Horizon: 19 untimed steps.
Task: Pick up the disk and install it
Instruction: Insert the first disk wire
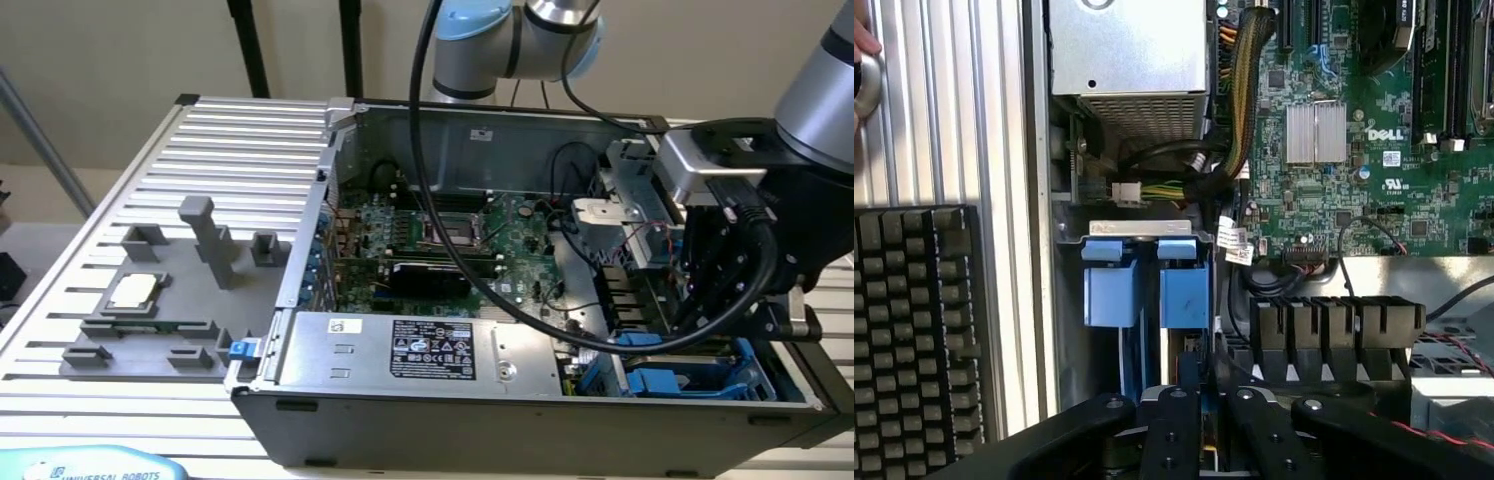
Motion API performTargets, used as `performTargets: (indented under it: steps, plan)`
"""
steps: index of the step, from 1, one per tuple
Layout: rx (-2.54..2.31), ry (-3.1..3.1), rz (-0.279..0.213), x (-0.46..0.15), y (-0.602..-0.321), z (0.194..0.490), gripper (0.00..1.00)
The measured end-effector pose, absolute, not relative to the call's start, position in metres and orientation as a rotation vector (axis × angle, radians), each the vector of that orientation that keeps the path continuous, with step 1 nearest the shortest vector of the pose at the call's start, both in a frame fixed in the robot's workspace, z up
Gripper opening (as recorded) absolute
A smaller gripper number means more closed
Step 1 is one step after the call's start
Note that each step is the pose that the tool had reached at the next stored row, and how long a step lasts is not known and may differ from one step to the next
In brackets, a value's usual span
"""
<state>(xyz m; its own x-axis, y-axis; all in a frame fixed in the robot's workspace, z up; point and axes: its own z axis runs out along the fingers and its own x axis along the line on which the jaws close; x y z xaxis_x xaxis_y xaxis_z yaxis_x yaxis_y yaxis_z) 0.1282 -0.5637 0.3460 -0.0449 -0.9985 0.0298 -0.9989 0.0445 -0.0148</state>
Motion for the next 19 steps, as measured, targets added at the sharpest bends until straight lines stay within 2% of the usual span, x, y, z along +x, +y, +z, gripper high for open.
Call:
performTargets:
  steps: [19]
  plan:
    - [2.165,-2.264,0.076,0.1281,-0.5629,0.3407,0.16]
